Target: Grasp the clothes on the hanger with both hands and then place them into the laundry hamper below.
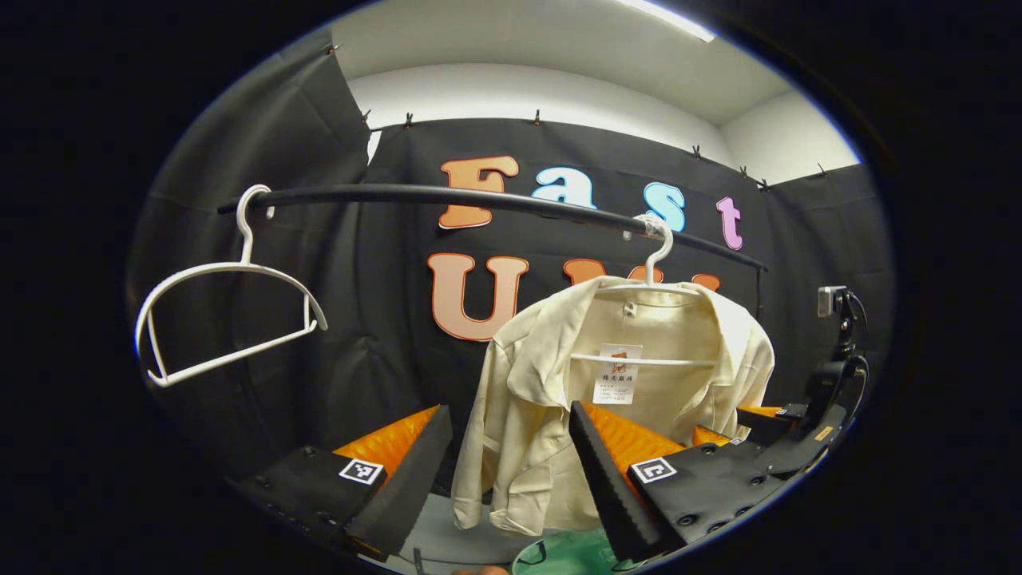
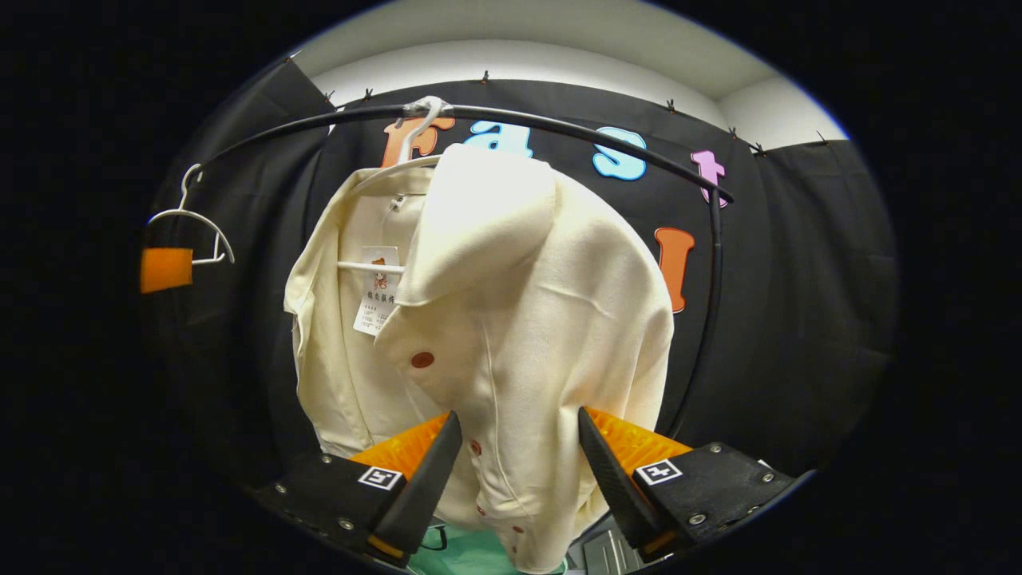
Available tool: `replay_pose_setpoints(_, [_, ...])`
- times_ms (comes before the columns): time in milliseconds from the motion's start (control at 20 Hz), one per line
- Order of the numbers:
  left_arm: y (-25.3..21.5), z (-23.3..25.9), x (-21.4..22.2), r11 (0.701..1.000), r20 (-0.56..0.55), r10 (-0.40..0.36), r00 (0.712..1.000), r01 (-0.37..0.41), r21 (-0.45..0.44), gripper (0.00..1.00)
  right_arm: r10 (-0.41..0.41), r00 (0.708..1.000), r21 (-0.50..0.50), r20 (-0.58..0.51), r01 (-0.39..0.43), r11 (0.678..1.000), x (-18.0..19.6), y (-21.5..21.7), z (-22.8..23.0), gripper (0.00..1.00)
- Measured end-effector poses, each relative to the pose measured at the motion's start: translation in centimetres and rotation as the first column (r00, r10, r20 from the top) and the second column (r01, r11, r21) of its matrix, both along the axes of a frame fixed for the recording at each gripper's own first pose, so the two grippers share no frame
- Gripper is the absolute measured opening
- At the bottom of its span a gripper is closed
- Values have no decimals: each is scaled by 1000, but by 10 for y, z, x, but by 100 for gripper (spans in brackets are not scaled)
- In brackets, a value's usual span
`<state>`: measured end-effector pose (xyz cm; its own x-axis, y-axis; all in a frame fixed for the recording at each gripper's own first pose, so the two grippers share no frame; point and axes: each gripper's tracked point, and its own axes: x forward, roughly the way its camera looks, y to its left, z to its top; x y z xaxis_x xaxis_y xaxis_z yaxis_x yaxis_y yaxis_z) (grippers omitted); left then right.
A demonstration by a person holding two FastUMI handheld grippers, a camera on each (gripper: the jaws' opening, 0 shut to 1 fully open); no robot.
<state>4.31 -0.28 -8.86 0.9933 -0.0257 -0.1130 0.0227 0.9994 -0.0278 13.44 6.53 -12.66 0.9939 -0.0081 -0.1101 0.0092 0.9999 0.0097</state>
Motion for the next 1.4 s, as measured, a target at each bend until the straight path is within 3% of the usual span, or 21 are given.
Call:
replay_pose_setpoints(200, [-3, -18, 19, 1000, -9, -16, 1000, 16, -18, 93, 13, 1000, 14, -4, -13, 1000, 15, 3, -5, 72])
replay_pose_setpoints(250, [-3, -21, 23, 1000, -11, -17, 1000, 17, -16, 96, 13, 1000, 15, -5, -13, 1000, 18, 3, -4, 64])
replay_pose_setpoints(700, [-26, -55, 63, 995, -35, -99, 994, 98, -23, 97, 19, 1000, 62, -22, -18, 998, 29, 2, -7, 22])
replay_pose_setpoints(750, [-29, -57, 67, 993, -35, -114, 993, 113, -27, 100, 19, 1000, 66, -24, -17, 998, 29, 1, -6, 9])
replay_pose_setpoints(800, [-33, -62, 69, 991, -37, -129, 991, 127, -31, 100, 18, 1000, 70, -26, -16, 997, 29, 0, -6, 15])
replay_pose_setpoints(1000, [-53, -80, 87, 983, -42, -185, 982, 183, -32, 96, 13, 1000, 81, -24, -11, 997, 26, -3, -3, 7])
replay_pose_setpoints(1400, [-37, -117, 132, 993, -90, -99, 991, 105, 60, 97, 24, 999, 91, -30, -22, 996, 11, -10, 2, 3])
